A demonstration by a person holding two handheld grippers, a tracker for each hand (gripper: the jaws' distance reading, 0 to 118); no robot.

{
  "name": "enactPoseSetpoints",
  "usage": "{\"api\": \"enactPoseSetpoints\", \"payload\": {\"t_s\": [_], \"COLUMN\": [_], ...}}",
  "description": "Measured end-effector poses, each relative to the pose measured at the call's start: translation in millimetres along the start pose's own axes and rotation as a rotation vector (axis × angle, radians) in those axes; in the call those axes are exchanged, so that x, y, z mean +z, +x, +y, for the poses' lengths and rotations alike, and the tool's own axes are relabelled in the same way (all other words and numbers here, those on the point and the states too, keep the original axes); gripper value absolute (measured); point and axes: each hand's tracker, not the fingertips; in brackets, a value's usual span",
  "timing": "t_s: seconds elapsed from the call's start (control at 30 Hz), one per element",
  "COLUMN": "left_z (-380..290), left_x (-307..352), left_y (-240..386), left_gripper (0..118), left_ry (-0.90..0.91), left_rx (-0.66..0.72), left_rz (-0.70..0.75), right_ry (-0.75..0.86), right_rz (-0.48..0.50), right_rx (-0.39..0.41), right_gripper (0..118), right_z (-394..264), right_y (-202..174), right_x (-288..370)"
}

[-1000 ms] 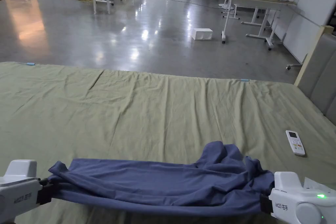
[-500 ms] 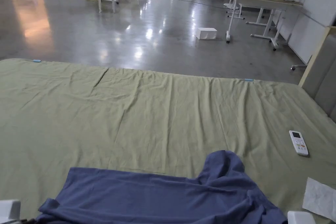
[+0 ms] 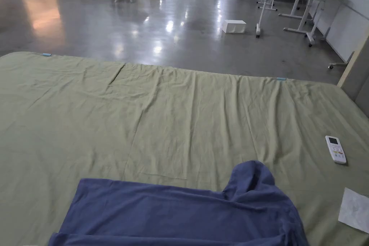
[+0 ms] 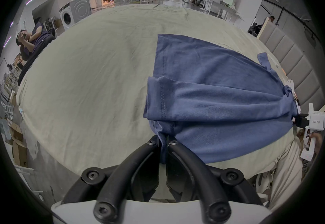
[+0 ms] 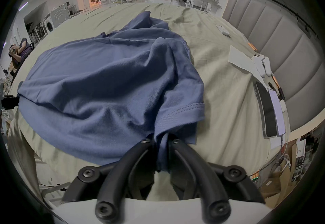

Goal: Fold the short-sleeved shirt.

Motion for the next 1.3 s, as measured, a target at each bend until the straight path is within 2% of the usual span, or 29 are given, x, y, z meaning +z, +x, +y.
{"api": "enactPoseSetpoints", "payload": {"t_s": [0.03, 0.1, 0.17, 0.2, 0.27, 0.3, 0.57, 0.63, 0.73, 0.77, 0.8, 0.83, 0.87, 0.9, 0.93, 0.97, 1.03, 1.1, 1.2, 1.3], "left_z": [1.3, 3.9, 8.8, 12.8, 21.7, 27.8, 72.2, 80.0, 86.1, 89.3, 90.9, 92.1, 93.3, 94.7, 95.1, 95.0, 97.4, 98.5, 104.7, 112.1], "left_x": [0.5, 6.0, 11.8, 15.2, 23.0, 27.4, 71.5, 86.3, 104.9, 110.5, 114.8, 119.7, 123.2, 125.1, 126.8, 127.7, 126.3, 125.5, 116.9, 102.4], "left_y": [0.2, 3.1, 7.7, 11.3, 18.6, 23.9, 77.3, 89.3, 102.6, 106.6, 109.6, 112.6, 114.8, 116.2, 117.0, 117.5, 116.4, 115.4, 108.6, 98.2], "left_gripper": [7, 18, 24, 34, 66, 70, 70, 70, 67, 62, 55, 42, 19, 11, 11, 3, 2, 0, 0, 0], "left_ry": [-0.004, -0.008, 0.005, 0.031, 0.101, 0.143, 0.501, 0.597, 0.72, 0.75, 0.77, 0.786, 0.801, 0.808, 0.821, 0.829, 0.833, 0.831, 0.803, 0.76], "left_rx": [-0.01, -0.022, -0.045, -0.065, -0.095, -0.105, -0.117, -0.103, -0.1, -0.113, -0.116, -0.118, -0.122, -0.124, -0.129, -0.129, -0.126, -0.107, -0.083, -0.055], "left_rz": [0.002, 0.005, 0.02, 0.034, 0.033, 0.021, 0.03, 0.034, 0.053, 0.054, 0.062, 0.075, 0.079, 0.08, 0.084, 0.092, 0.088, 0.099, 0.1, 0.115], "right_ry": [0.008, 0.006, 0.054, 0.102, 0.19, 0.241, 0.646, 0.729, 0.827, 0.875, 0.906, 0.888, 0.908, 0.92, 0.937, 0.948, 0.963, 0.98, 0.986, 0.991], "right_rz": [-0.029, -0.088, -0.093, -0.08, -0.064, -0.067, -0.081, -0.066, -0.069, -0.091, -0.104, -0.081, -0.084, -0.077, -0.079, -0.09, -0.09, -0.11, -0.089, -0.104], "right_rx": [0.024, 0.054, 0.036, 0.013, -0.016, -0.019, -0.034, -0.061, -0.071, -0.042, -0.029, -0.058, -0.054, -0.064, -0.072, -0.082, -0.097, -0.106, -0.135, -0.12], "right_gripper": [33, 68, 72, 77, 79, 79, 81, 78, 52, 43, 38, 31, 20, 11, 7, 6, 0, 0, 0, 0], "right_z": [0.8, 4.9, 11.3, 15.6, 28.2, 35.5, 82.2, 89.7, 97.6, 100.8, 102.9, 103.5, 107.6, 108.9, 110.4, 112.1, 116.2, 120.6, 126.8, 132.4], "right_y": [-1.0, -1.5, -1.4, 0.0, -2.9, -6.4, -41.1, -49.7, -61.4, -65.5, -68.1, -70.4, -72.6, -73.6, -74.9, -76.3, -77.0, -78.6, -77.9, -78.9], "right_x": [2.3, 9.6, 21.3, 31.6, 47.8, 56.0, 108.7, 118.1, 128.6, 133.6, 137.0, 136.8, 138.1, 138.9, 140.2, 141.3, 141.1, 141.0, 137.1, 133.7]}}
